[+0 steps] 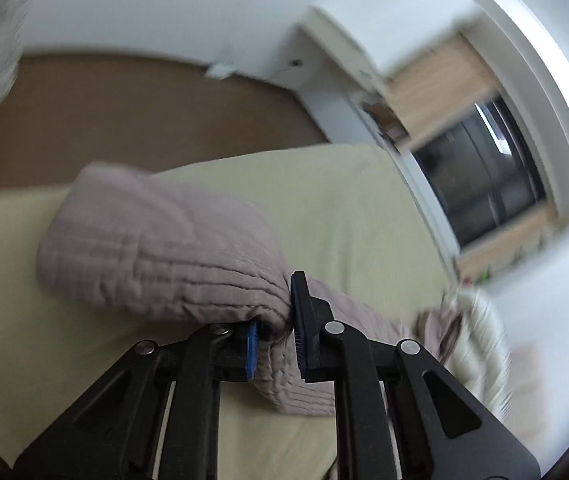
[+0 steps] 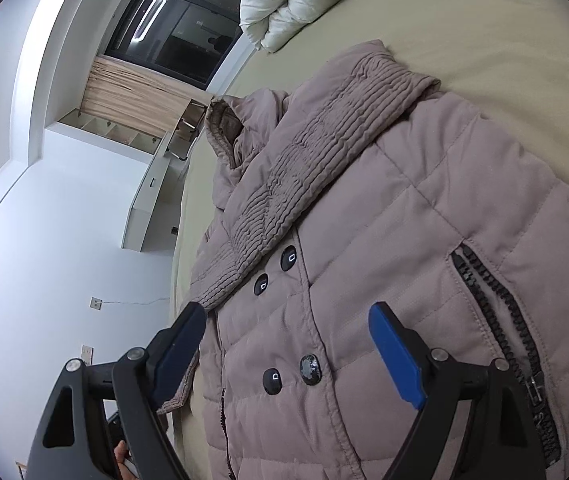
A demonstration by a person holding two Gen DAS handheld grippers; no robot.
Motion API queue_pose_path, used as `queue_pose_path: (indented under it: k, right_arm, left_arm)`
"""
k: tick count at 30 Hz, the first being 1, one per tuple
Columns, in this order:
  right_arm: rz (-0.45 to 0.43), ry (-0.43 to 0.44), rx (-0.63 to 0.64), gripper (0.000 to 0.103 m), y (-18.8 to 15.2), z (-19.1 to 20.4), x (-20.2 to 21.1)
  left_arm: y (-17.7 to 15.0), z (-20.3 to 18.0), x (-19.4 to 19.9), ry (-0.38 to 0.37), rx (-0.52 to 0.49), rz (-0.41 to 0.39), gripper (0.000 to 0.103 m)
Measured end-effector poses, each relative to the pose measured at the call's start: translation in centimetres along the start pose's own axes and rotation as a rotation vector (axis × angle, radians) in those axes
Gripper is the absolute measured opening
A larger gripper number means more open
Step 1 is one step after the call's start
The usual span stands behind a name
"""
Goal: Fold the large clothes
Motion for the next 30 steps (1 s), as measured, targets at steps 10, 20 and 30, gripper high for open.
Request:
queue_pose_path:
  k: [10, 20, 30]
  right_arm:
    - [-0.008, 0.002, -0.045, 0.087, 0.6, -3.4, 2.0]
    - [0.255, 0.133, -0.049, 0.087, 2.3, 1.6, -5.5]
    - [0.576, 0.320, -0.241, 0.062, 2.3, 7.2, -18.2]
  left_arm:
    - [-25.2, -27.1, -9.6, 0.245, -1.100, 0.041, 0.011]
    - [-31.8, -25.5, -11.8, 0.226, -1.146, 0.126, 0.010]
    - [-26.2, -24.8, -10.7, 0.164, -1.121, 0.109, 0.010]
Point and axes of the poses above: each gripper's, at about its wrist camera, not at the fingertips, and x roughly against the way its jaws point, z to its left, y to its top, the point moved 10 cm from there along -x, roughly the way its jaws point, and after that the axes turned 15 degrees about z, right-handed, at the moved point
